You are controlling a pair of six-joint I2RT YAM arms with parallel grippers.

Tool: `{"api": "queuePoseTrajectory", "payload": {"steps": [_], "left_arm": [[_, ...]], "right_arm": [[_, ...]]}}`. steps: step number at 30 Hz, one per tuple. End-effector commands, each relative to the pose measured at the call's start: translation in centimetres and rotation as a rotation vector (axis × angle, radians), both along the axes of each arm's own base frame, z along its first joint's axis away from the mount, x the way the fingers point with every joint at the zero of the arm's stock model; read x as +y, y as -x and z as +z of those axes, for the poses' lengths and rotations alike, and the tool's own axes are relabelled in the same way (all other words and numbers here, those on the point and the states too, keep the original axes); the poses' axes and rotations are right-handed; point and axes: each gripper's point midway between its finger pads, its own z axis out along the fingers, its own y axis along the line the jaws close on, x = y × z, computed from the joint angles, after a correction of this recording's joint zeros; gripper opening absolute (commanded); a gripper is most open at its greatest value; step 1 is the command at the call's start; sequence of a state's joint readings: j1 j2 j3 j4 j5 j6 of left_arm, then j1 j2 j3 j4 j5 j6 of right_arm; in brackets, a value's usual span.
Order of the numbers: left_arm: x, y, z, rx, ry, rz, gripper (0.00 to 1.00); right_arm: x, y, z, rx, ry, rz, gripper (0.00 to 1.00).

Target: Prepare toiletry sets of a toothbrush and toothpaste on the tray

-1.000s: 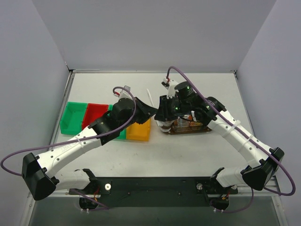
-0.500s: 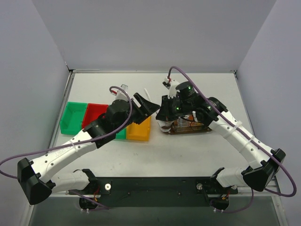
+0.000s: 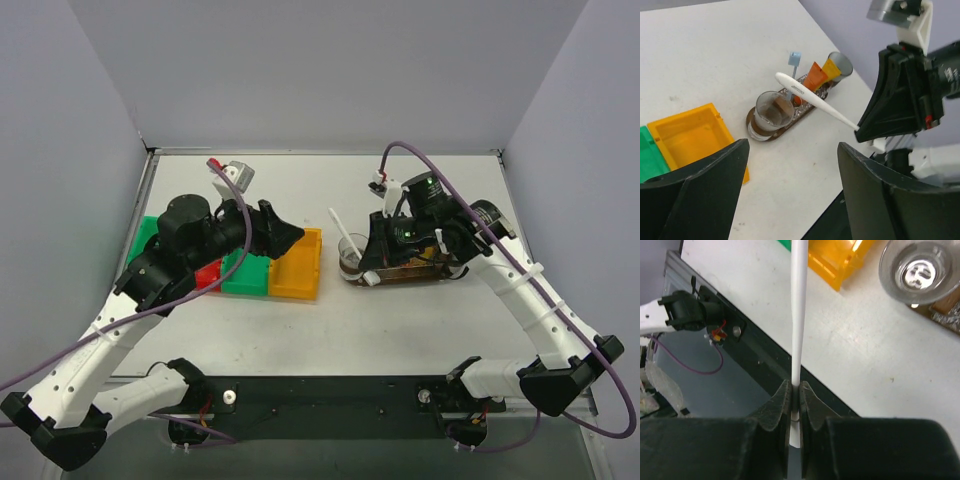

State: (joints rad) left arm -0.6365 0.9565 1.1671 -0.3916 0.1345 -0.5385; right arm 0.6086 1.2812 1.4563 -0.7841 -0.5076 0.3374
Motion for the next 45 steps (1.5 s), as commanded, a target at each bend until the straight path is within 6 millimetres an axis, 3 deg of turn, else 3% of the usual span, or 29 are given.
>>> {"api": "queuePoseTrajectory", "payload": {"steps": [1,5,10,14,18,22,27,29,32,45], "left_arm": [[-1.4,2.3,-1.0,-0.194,-0.256,-0.313,0.82],[-2.9,3.6,-2.1,-0.358,-0.375,-0.503,0.81],[-4.2,4.3,-4.7,-0.445,-0.555,-0.585,0.82],[-6.4,5.4,-4.4,-0.563,-0.541,-0.654,0.86],[-8.0,6.4,-5.3,-0.579,-0.566,-0.757,0.87],[-9.6,9.3,-6.2,-0.641,-0.623,-0.867,0.9],[-10.2,10.7,-7.5,-0.648,-0.648,-0.914,0.89],[-10.3,11.2,-7.6,-0.651,-0.648,-0.926,0.85],[-10.5,11.7,-8.0,-0.647,-0.656,-0.944,0.71],[-10.7,12.4,-9.1,-0.67,-0.732,-0.961,0.48]], "right_arm": [[-1.7,4.3,0.5,0.134,0.048,0.093,0.0],[-2.4,7.4,0.1,0.273,0.058,0.136,0.0],[-3.6,10.1,0.0,0.362,0.088,0.143,0.0],[-3.5,12.1,0.6,0.443,0.052,0.192,0.0],[-3.3,13.4,1.3,0.504,0.029,0.259,0.0],[-3.2,14.2,1.7,0.556,0.032,0.295,0.0],[-2.7,15.2,2.2,0.6,0.011,0.351,0.0],[-2.7,15.3,2.1,0.613,0.018,0.359,0.0],[-2.6,15.3,2.1,0.622,0.016,0.368,0.0],[-2.6,15.7,2.3,0.634,0.0,0.375,0.0]]}}
